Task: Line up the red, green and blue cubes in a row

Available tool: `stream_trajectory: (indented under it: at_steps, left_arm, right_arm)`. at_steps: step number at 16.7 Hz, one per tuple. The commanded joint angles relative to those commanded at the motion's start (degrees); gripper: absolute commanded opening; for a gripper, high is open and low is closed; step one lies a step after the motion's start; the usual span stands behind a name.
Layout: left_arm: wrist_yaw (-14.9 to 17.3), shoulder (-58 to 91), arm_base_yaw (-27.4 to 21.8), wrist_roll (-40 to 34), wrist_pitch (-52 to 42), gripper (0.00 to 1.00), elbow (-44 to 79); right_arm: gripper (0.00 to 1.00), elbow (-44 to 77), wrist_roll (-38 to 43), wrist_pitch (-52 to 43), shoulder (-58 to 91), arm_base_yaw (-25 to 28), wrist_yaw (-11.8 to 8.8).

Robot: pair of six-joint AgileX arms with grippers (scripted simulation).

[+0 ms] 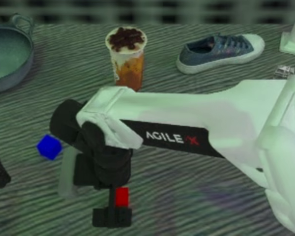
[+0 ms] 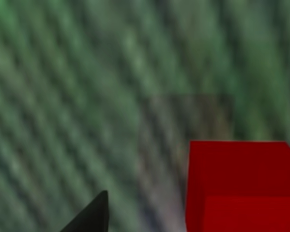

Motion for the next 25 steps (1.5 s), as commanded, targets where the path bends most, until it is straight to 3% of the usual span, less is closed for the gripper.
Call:
stream_trajectory:
  at_steps: [4,11,16,20,25]
  left_arm:
    - [0.00,0.00,0.00,0.00,0.00,1.00,0.00]
    - [0.00,0.00,0.00,0.00,0.00,1.00,0.00]
    - [0.00,0.00,0.00,0.00,0.00,1.00,0.00]
    - [-0.07,5.56,-1.54,-1.18,-3.57,1.00,5.37]
    - [0.07,25.49,-6.67,-4.65,-14.42,1.00,22.12]
  right_arm:
    - [1.00,0.94,-0.12,-1.01,-0.24,0.04,0.01]
    - [1.00,9.80,-0.24,-13.23,-3.28,0.26,-0.05]
    - [1.00,10.01,-0.23,-13.41,-3.26,0.00,-0.04]
    - [1.00,5.41,0.98,-9.45,-9.16,-2.69,-0.58]
    - [1.00,-11.10,6.01,3.07,-30.13,-12.32,-1.95]
